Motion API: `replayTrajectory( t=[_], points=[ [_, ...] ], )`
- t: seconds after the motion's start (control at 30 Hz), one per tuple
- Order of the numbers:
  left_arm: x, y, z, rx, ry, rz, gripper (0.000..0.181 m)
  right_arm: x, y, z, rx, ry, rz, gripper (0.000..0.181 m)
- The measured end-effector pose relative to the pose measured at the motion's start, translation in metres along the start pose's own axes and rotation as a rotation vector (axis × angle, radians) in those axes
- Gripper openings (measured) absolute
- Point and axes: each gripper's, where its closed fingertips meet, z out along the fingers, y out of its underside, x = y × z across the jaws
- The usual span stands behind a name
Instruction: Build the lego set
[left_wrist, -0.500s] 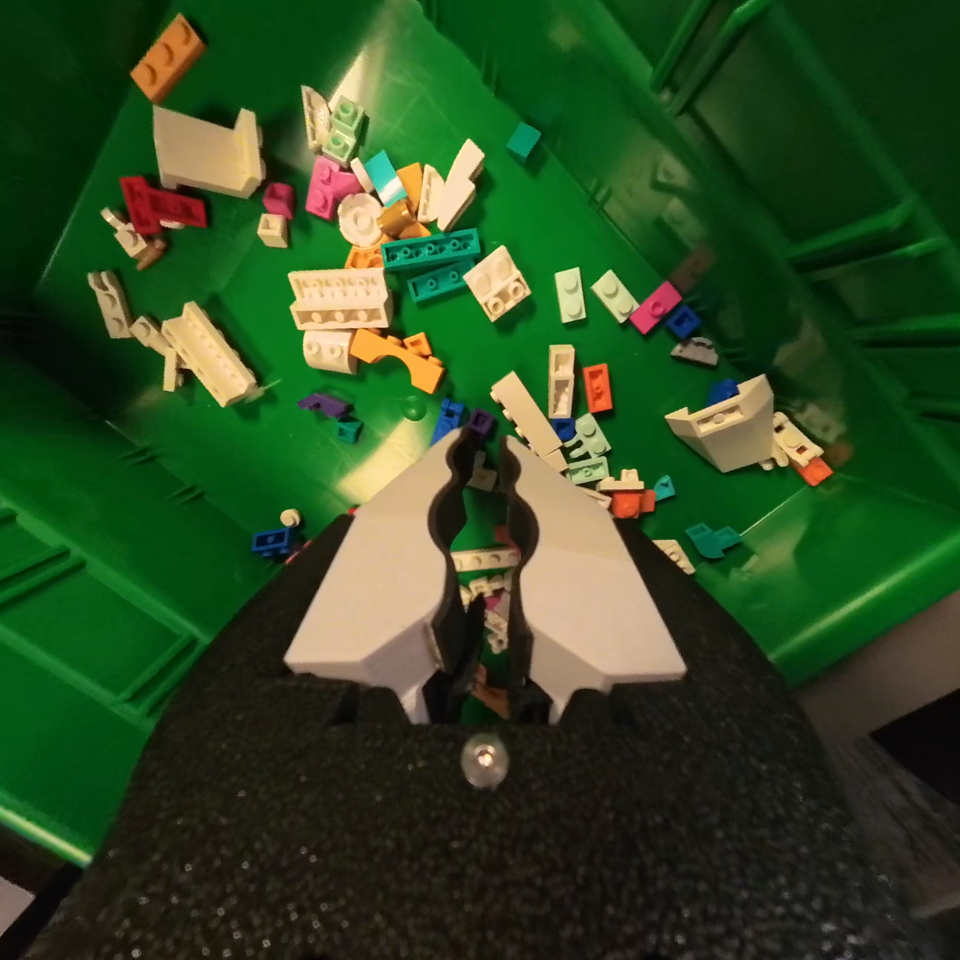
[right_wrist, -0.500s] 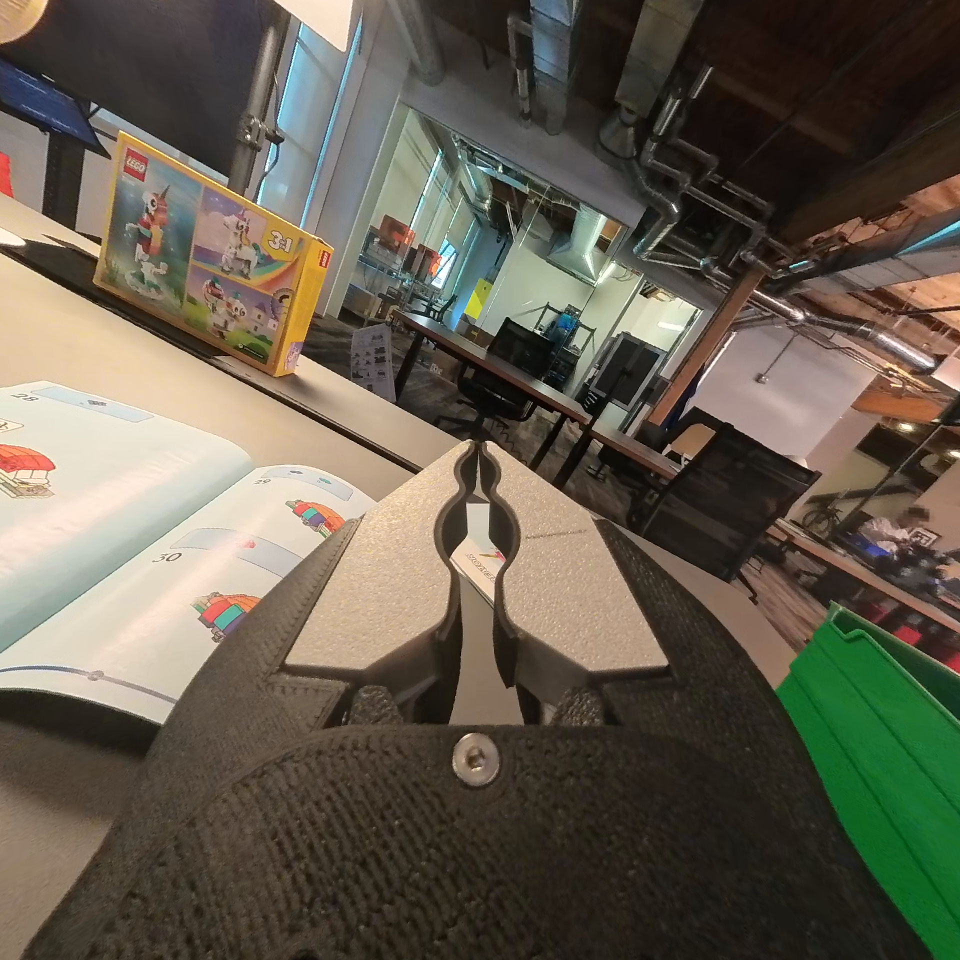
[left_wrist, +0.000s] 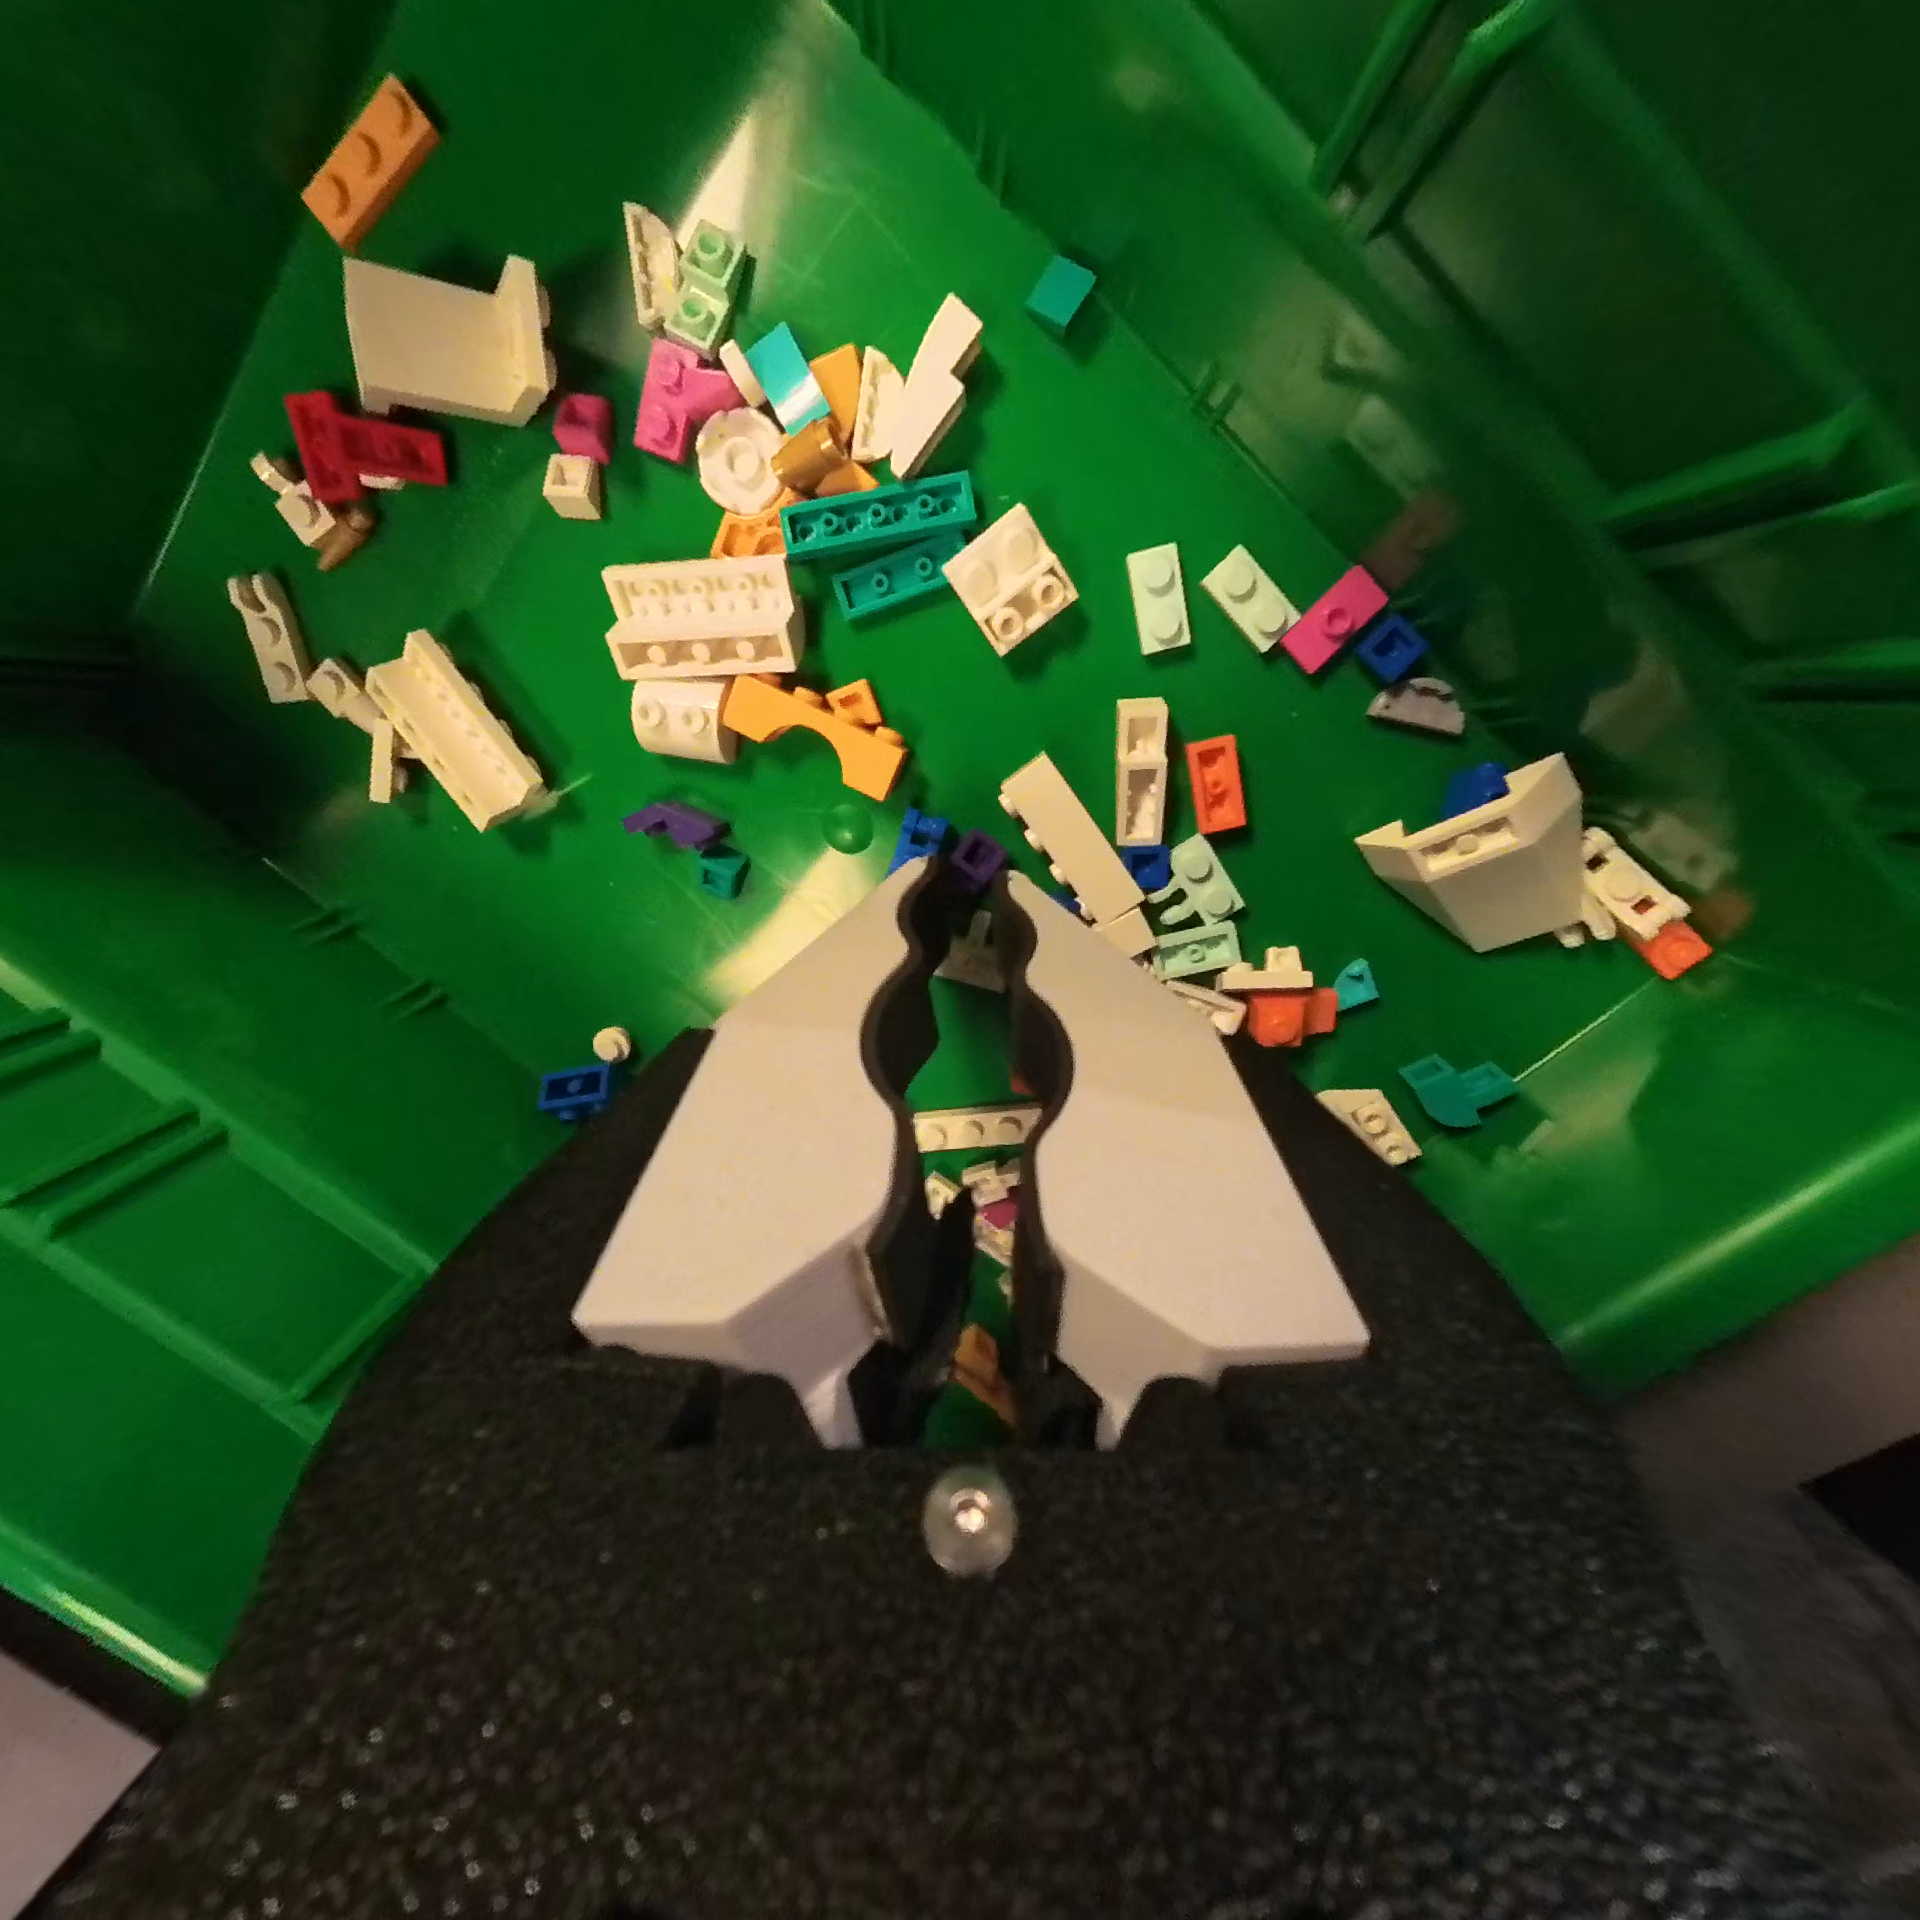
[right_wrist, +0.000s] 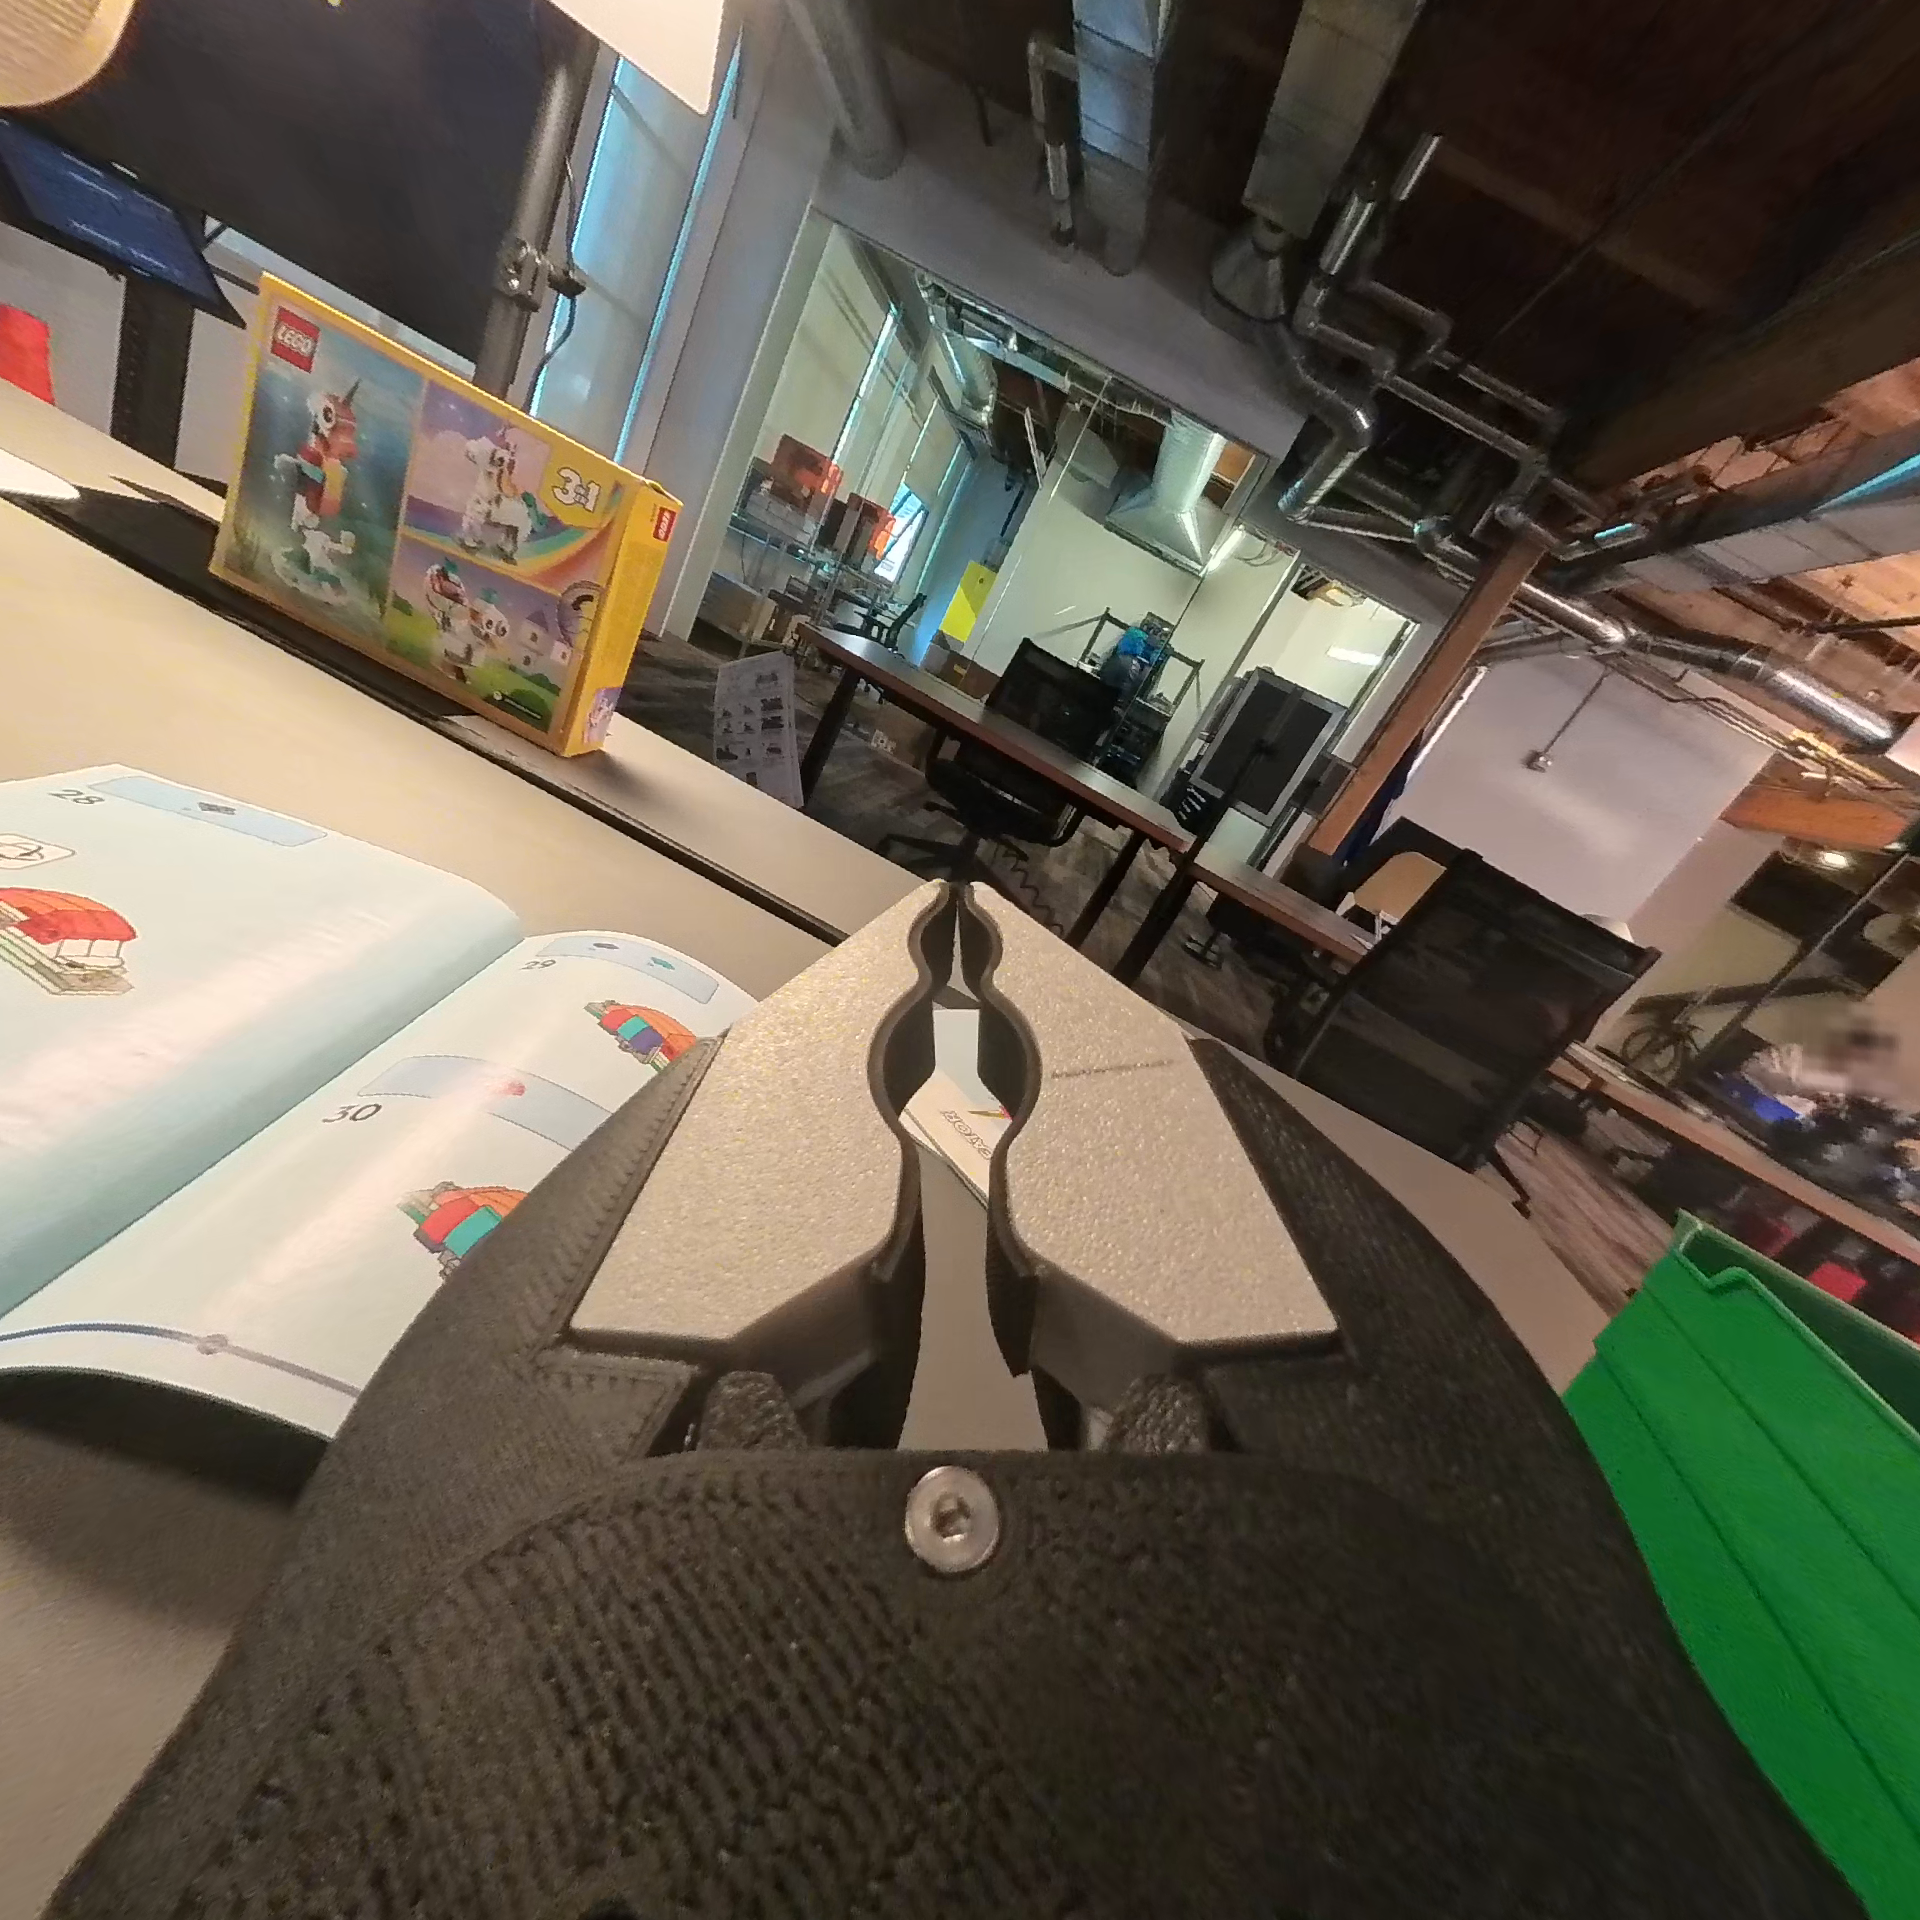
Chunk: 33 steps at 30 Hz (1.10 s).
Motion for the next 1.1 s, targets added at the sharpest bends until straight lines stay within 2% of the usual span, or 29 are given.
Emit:
replayTrajectory(
  t=[0.03,0.27,0.5,0.63,0.73,0.83,0.97,1.1],
  points=[
    [0.0,0.0,0.0,-0.003,-0.007,0.013,0.005,0.0,0.0,0.0,0.0,0.0,0.0,0.0],
    [-0.002,0.001,0.001,-0.086,-0.148,0.196,0.005,-0.001,0.0,0.0,-0.002,-0.004,0.001,0.0],
    [-0.007,-0.001,-0.009,-0.056,-0.184,0.185,0.0,-0.001,0.0,0.0,-0.001,-0.005,0.009,0.0],
    [-0.003,-0.008,-0.019,-0.004,-0.178,0.165,0.0,-0.002,0.0,0.0,0.002,-0.012,0.011,0.0],
    [-0.012,-0.008,-0.015,0.011,-0.186,0.08,0.004,-0.003,-0.001,0.0,0.003,-0.019,0.008,0.0],
    [-0.006,-0.01,-0.007,0.046,-0.075,-0.034,0.013,-0.004,-0.001,0.0,0.006,-0.022,0.01,0.0],
    [-0.009,-0.004,-0.003,0.016,-0.053,-0.089,0.019,-0.004,-0.001,0.0,0.006,-0.024,0.01,0.0],
    [-0.006,-0.003,0.001,0.011,-0.023,-0.099,0.016,-0.005,-0.002,0.0,0.008,-0.029,0.007,0.0]
  ],
)
